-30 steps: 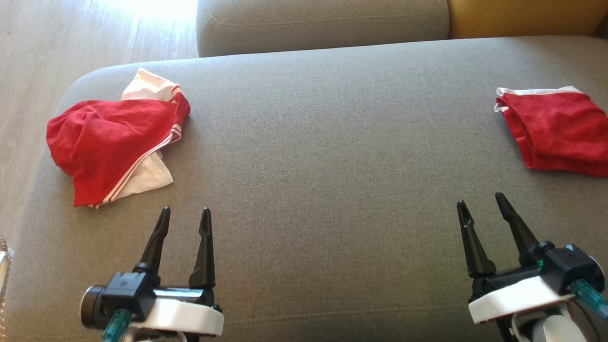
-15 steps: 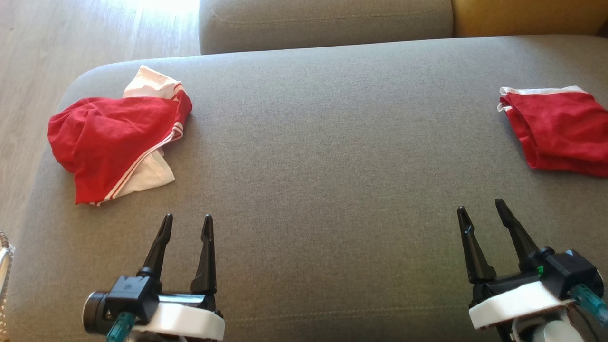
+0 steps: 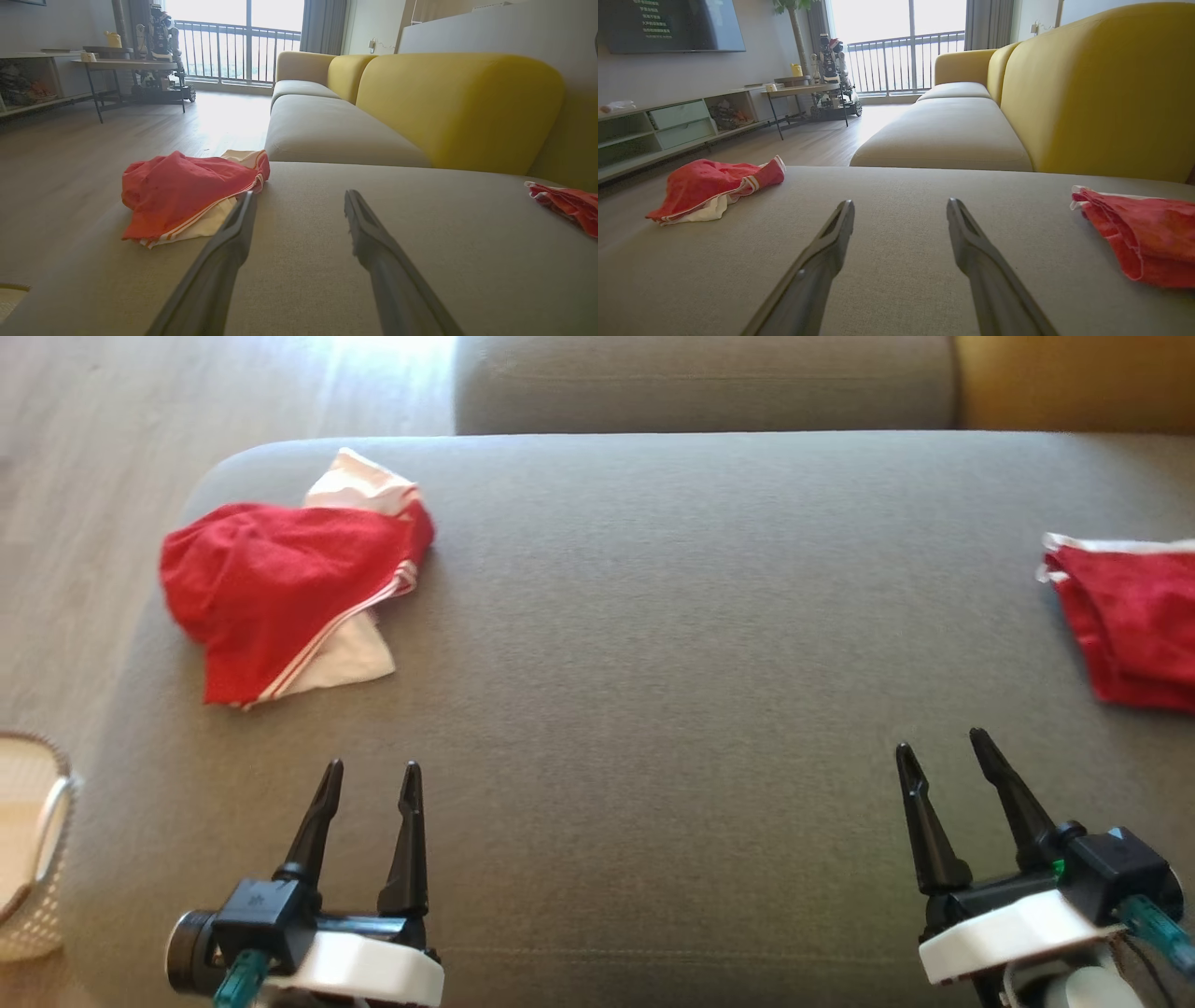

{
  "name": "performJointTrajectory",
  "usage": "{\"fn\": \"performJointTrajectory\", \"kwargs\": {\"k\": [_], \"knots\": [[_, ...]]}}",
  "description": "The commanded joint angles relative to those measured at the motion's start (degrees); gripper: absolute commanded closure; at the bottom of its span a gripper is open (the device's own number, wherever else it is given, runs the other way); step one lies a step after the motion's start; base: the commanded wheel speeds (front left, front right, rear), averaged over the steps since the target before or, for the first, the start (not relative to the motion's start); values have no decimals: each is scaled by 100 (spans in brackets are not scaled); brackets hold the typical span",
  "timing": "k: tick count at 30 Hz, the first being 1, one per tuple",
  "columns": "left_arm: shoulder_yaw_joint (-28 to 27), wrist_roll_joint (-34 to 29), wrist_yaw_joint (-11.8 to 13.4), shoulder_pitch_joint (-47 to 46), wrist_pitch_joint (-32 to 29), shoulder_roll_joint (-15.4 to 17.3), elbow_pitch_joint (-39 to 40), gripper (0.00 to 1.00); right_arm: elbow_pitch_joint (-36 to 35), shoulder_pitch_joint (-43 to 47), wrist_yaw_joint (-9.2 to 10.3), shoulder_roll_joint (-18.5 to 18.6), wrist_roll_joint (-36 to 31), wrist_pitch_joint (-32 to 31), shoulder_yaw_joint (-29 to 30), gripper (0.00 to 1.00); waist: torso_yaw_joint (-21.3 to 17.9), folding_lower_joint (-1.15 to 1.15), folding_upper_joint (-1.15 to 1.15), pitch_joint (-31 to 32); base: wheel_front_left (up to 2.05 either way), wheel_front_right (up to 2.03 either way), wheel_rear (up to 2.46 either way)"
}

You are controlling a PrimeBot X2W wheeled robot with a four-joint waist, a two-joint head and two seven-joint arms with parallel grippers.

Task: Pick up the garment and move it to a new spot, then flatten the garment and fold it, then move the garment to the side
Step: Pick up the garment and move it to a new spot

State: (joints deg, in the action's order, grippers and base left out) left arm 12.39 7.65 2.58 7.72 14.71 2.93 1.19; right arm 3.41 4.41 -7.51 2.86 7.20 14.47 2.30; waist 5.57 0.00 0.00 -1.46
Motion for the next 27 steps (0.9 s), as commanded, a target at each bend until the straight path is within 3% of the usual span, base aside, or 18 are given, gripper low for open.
{"fn": "performJointTrajectory", "kwargs": {"k": [1,17,27], "knots": [[-180,1,47,-206,29,-5,176,0,-189,-57,2,2,-3,52,-138,0,204,0,0,-9,0,0,0],[-201,160,165,-194,29,-5,269,0,-219,-56,2,2,-39,52,-260,0,1450,0,0,-46,0,0,0],[-237,130,138,-110,29,-5,279,0,-187,-8,2,2,25,52,-340,0,1860,0,0,19,0,0,0]]}}
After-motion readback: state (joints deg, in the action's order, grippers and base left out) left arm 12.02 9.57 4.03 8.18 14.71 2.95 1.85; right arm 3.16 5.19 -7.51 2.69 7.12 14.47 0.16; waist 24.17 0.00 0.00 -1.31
